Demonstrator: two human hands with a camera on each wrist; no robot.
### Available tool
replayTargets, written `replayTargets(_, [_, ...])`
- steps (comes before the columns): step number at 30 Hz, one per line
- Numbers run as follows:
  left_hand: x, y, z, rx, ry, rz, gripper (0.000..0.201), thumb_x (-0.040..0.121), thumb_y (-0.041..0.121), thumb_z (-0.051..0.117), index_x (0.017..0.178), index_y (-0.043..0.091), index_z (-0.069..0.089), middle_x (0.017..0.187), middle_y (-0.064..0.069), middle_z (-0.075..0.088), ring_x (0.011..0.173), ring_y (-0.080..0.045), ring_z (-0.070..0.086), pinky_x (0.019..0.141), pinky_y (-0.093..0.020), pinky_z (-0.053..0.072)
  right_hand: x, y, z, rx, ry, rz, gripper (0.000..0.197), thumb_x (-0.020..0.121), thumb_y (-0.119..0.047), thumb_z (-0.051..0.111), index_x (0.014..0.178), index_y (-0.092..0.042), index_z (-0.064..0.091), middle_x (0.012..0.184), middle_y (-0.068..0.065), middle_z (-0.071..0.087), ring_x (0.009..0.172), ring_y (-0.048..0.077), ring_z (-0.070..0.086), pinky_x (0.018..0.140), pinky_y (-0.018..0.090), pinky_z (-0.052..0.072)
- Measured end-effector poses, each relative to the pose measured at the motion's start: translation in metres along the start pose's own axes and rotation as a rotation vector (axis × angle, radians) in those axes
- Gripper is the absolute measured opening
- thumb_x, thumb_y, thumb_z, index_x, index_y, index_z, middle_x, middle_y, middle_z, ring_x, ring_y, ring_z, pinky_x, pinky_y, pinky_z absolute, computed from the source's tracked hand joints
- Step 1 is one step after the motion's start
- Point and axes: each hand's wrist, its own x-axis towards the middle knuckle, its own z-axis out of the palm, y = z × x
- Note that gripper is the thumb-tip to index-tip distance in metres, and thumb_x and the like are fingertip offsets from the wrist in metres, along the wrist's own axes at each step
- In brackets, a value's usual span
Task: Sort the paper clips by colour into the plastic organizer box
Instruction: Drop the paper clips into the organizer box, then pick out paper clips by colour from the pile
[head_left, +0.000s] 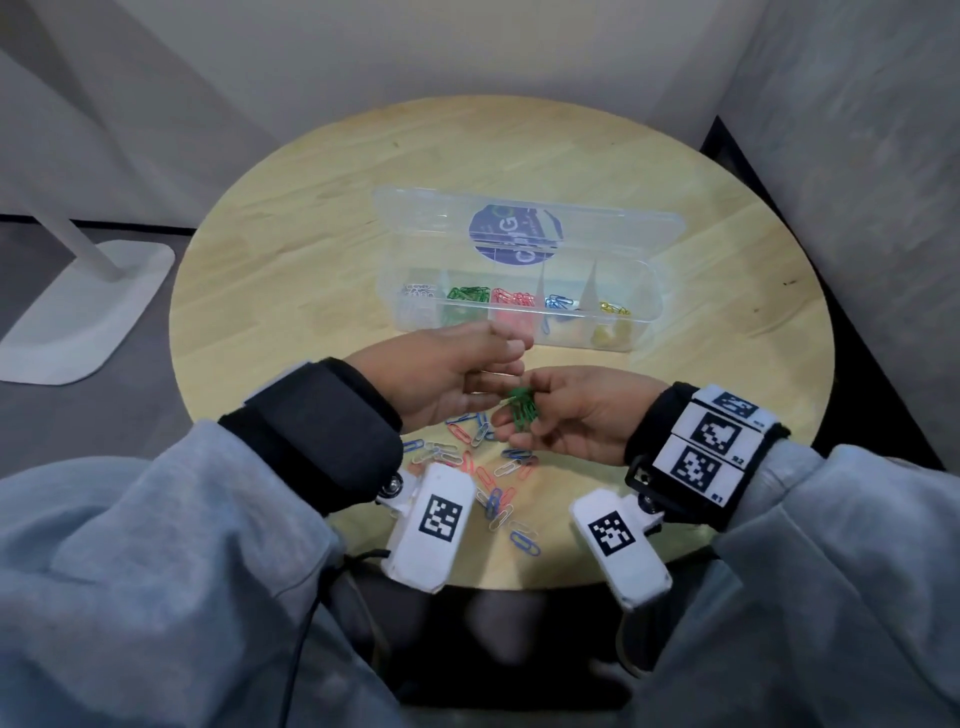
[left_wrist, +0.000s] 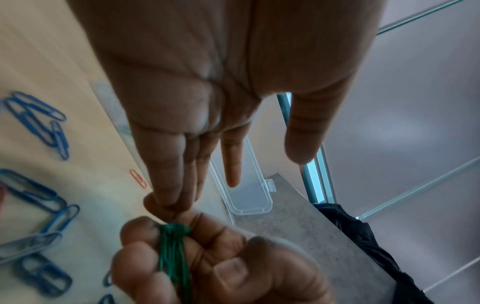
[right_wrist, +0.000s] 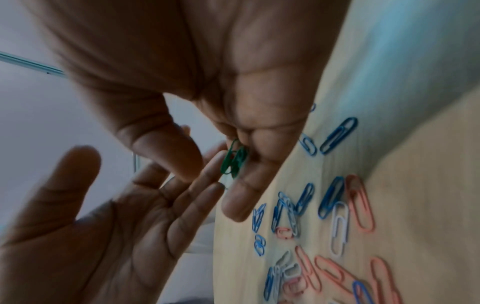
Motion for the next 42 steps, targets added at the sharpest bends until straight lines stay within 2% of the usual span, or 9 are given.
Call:
replayTargets(6, [-0.01, 0.012, -0.012, 0.09, 0.028, 0.006, 0.011, 0.089, 0.022, 0.056, 0.099, 0.02, 0.058, 0.091, 0.0, 0.062, 0.081, -0.012, 0.062, 0.072, -0.021, 0.051, -0.004, -0.003, 0.0, 0.147, 0.053, -0.03, 0.04, 0.083, 0.023, 0.022, 0.092, 0.0, 0.053, 0.082, 0.019, 0.057, 0.062, 0.017, 0.068, 0.062, 0.02, 0.057])
replayTargets(13, [-0.013, 0.01, -0.079, 0.78, 0.541, -0.173, 0.009, 0.088, 0.016, 0.054, 0.098, 0.017, 0.055, 0.087, -0.009, 0.059, 0.076, -0.025, 0.056, 0.072, -0.03, 0.048, 0.002, -0.041, 0.016, 0.014, 0.222, -0.149, 0.044, 0.078, 0.025, 0.015, 0.089, 0.002, 0.051, 0.096, 0.02, 0.047, 0.081, 0.026, 0.056, 0.054, 0.02, 0.058])
replayTargets(16, [-0.013, 0.0, -0.081, 0.937, 0.489, -0.28, 0.018, 0.086, 0.014, 0.053, 0.103, 0.014, 0.06, 0.087, -0.011, 0.061, 0.08, -0.024, 0.058, 0.08, -0.032, 0.051, 0.02, -0.077, 0.025, -0.092, 0.363, -0.291, 0.038, 0.083, 0.023, 0.02, 0.083, -0.002, 0.048, 0.09, 0.017, 0.047, 0.084, 0.025, 0.054, 0.054, 0.019, 0.056])
replayTargets(20, [-0.008, -0.007, -0.074, 1.046, 0.457, -0.254, 0.03, 0.084, 0.014, 0.053, 0.112, 0.017, 0.062, 0.09, -0.002, 0.06, 0.08, -0.021, 0.055, 0.078, -0.027, 0.046, 0.058, -0.106, 0.017, -0.497, 0.433, -0.271, 0.024, 0.085, 0.005, 0.047, 0.102, -0.013, 0.046, 0.09, 0.005, 0.052, 0.085, 0.018, 0.055, 0.087, 0.03, 0.052])
replayTargets(22, [-0.005, -0.01, -0.071, 1.099, 0.429, -0.237, 0.034, 0.082, 0.014, 0.053, 0.114, 0.022, 0.061, 0.098, 0.001, 0.061, 0.086, -0.02, 0.055, 0.079, -0.023, 0.042, 0.07, -0.106, 0.015, -0.563, 0.446, -0.224, 0.03, 0.084, 0.001, 0.05, 0.109, -0.015, 0.047, 0.089, 0.004, 0.051, 0.078, 0.016, 0.053, 0.081, 0.029, 0.049])
replayTargets(26, [-0.003, -0.013, -0.065, 1.138, 0.335, -0.201, 0.016, 0.079, 0.013, 0.055, 0.084, 0.027, 0.059, 0.087, 0.005, 0.062, 0.079, -0.016, 0.055, 0.072, -0.024, 0.042, 0.074, -0.096, 0.015, -0.613, 0.469, -0.249, 0.05, 0.086, -0.001, 0.048, 0.135, -0.004, 0.043, 0.081, -0.002, 0.047, 0.092, 0.021, 0.049, 0.088, 0.032, 0.045])
replayTargets(33, [-0.005, -0.019, -0.046, 1.342, 0.148, -0.232, 0.021, 0.074, 0.02, 0.068, 0.064, 0.021, 0.05, 0.07, 0.004, 0.055, 0.068, -0.015, 0.048, 0.053, -0.021, 0.032, 0.009, -0.058, 0.028, -1.026, 0.546, -0.474, 0.019, 0.085, -0.005, 0.051, 0.093, -0.021, 0.059, 0.072, -0.013, 0.052, 0.062, 0.005, 0.05, 0.067, 0.019, 0.044])
replayTargets(38, [-0.003, -0.028, -0.04, 1.412, 0.131, -0.262, 0.026, 0.072, 0.031, 0.075, 0.067, 0.022, 0.05, 0.076, 0.005, 0.055, 0.075, -0.017, 0.05, 0.051, -0.021, 0.03, -0.012, -0.006, 0.015, -1.381, 0.37, -0.096, 0.015, 0.082, -0.012, 0.053, 0.084, -0.026, 0.058, 0.064, -0.011, 0.05, 0.058, 0.001, 0.045, 0.059, 0.016, 0.037])
replayTargets(42, [-0.002, -0.033, -0.034, 1.447, 0.129, -0.254, 0.025, 0.072, 0.028, 0.074, 0.07, 0.023, 0.049, 0.079, 0.005, 0.054, 0.078, -0.017, 0.05, 0.051, -0.021, 0.029, 0.001, 0.011, 0.014, -1.45, 0.34, -0.027, 0.017, 0.081, -0.015, 0.056, 0.09, -0.028, 0.059, 0.076, -0.006, 0.056, 0.076, 0.018, 0.056, 0.075, 0.027, 0.046])
